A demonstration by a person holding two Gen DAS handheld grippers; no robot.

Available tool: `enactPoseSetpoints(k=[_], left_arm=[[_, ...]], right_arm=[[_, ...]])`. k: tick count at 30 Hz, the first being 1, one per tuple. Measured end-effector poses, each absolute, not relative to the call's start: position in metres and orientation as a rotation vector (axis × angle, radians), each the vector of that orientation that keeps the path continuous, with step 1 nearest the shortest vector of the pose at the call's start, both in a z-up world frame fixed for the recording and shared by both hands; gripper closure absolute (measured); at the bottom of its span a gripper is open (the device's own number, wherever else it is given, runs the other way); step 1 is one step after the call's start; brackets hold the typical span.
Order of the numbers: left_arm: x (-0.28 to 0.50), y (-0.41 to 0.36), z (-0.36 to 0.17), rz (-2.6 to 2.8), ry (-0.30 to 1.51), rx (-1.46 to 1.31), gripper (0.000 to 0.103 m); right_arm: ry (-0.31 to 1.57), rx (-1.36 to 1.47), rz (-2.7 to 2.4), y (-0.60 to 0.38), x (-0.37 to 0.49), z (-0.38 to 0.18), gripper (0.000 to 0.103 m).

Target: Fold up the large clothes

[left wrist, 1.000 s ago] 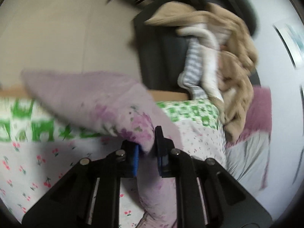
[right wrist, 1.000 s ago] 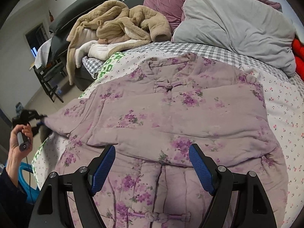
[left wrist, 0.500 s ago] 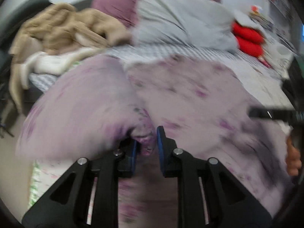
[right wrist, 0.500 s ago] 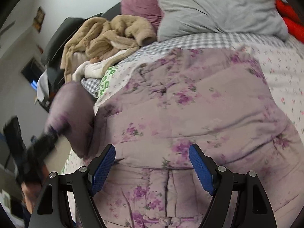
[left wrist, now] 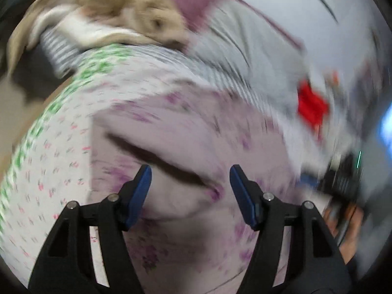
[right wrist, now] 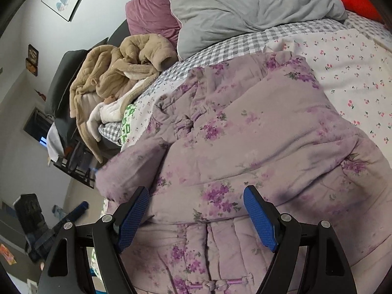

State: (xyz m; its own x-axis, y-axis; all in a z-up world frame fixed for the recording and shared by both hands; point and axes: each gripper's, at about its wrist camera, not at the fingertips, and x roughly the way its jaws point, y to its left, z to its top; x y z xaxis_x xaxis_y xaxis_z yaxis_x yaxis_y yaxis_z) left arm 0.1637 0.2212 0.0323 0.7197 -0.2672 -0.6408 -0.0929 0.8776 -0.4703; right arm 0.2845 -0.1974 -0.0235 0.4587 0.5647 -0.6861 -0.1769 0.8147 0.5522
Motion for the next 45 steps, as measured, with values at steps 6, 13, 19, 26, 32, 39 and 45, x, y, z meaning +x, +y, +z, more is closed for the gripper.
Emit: enactPoseSetpoints(k=[6,13,19,26,32,39,45], left_arm=[[0.182,0.283,-0.015,0.018,0.81,-0.863,0.036],[0.23,0.247,-0.032,0.105,0.763,-0.914,0.05],[0.252,0.154,0.006,-0.133,0.719,-0.742,0.064],[0.255,0.06,0.02,-0.387,0.868,-0.616,0.043],[0.235,0.094,0.029,-0.324,0.823,-0.637,0.04],[0.215,0.155,-0.01,-0.018,0.946,-0.75,0.04],[0.192,0.205,-0.021,0.127,0.956,-0.82,0.04]], right_arm=[[1.01,0.46,0.473,-0.2,0.287,-0.026,0.022],[1.021,0.45,0.47,-0.2,0.286,-0.029,0.022],[1.02,0.497,0.444,-0.216,0.294,-0.032,0.022],[0.984,0.579,0.39,-0.255,0.303,-0.029,0.022],[1.0,0.658,0.346,-0.282,0.316,-0.045,0.022],[1.018,0.629,0.352,-0.273,0.33,-0.055,0.023],[1.067,0.348,0.398,-0.211,0.34,-0.076,0.065]])
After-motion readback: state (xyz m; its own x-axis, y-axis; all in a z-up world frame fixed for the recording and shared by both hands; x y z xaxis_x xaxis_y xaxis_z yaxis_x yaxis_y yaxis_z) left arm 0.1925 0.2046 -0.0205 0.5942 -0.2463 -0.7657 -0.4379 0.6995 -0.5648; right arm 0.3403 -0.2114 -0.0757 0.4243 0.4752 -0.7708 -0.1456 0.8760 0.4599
